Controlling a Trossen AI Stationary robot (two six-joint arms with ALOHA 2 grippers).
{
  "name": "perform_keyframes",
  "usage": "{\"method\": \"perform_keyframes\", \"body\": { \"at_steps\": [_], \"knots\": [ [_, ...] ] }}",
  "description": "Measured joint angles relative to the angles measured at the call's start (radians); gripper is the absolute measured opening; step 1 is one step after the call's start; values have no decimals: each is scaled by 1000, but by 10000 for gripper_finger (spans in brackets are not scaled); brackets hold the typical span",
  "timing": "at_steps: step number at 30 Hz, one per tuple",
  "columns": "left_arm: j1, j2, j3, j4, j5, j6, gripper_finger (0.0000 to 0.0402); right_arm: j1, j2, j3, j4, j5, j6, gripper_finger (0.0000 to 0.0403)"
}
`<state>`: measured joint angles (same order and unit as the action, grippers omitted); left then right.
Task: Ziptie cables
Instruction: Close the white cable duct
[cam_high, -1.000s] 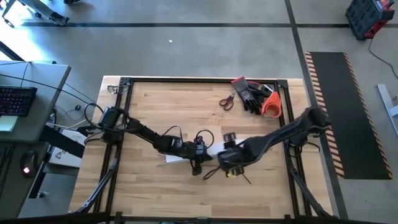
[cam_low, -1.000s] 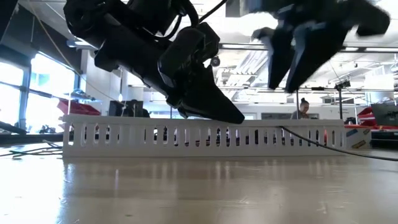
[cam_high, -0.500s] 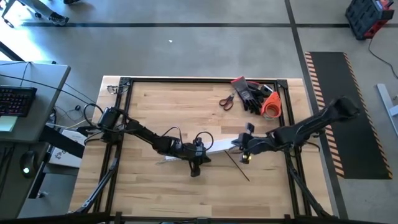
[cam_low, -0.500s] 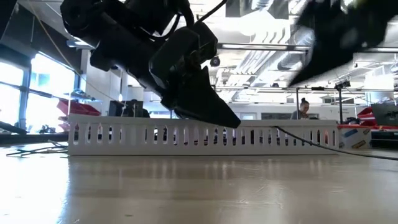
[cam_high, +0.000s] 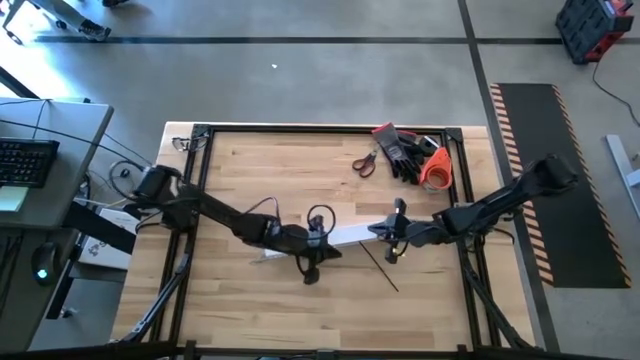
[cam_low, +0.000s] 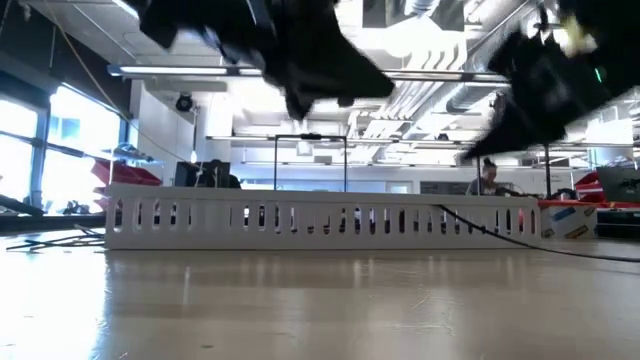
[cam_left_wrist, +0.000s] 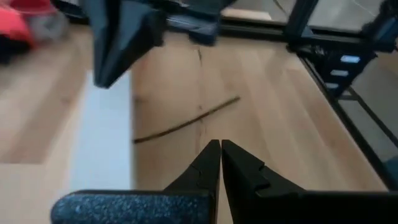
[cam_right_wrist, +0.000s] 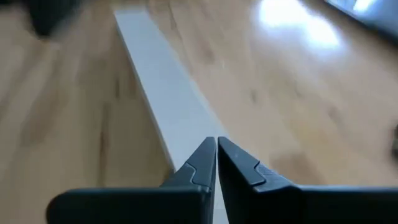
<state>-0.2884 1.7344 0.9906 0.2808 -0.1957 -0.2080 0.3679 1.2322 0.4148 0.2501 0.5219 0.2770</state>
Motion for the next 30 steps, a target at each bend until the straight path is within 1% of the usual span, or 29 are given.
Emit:
{"method": "perform_keyframes", "body": {
  "at_steps": [2,4,6,8,12,16,19,22,24,25,27,30],
  "knots": [
    [-7,-36,2,-75,-37,-21,0,-1,4,19,-9,25,-28,2],
    [-13,-53,1,-165,-47,-51,0,-2,9,29,-1,32,-30,2],
    [-18,-49,1,-237,-50,-79,0,-3,21,24,-9,28,-7,2],
    [-21,-24,-4,-275,-58,-114,0,-3,45,8,-22,22,30,2],
    [-18,54,-48,-283,-84,-168,0,-3,109,-31,-28,20,146,2],
    [-7,87,-75,-267,-107,-198,0,-2,184,-43,-5,28,254,2],
    [4,93,-78,-284,-143,-161,0,-2,231,-40,36,48,300,2],
    [31,91,-79,-277,-187,-95,0,-5,245,-40,36,84,372,2],
    [57,101,-87,-286,-207,-56,0,-13,244,-40,26,97,375,2],
    [68,100,-88,-279,-179,-62,0,-15,243,-40,21,100,354,2],
    [81,96,-84,-243,-161,-62,0,-16,241,-41,21,109,319,2],
    [86,69,-81,-236,-140,-62,0,-23,199,-43,-1,114,247,2]
  ]
}}
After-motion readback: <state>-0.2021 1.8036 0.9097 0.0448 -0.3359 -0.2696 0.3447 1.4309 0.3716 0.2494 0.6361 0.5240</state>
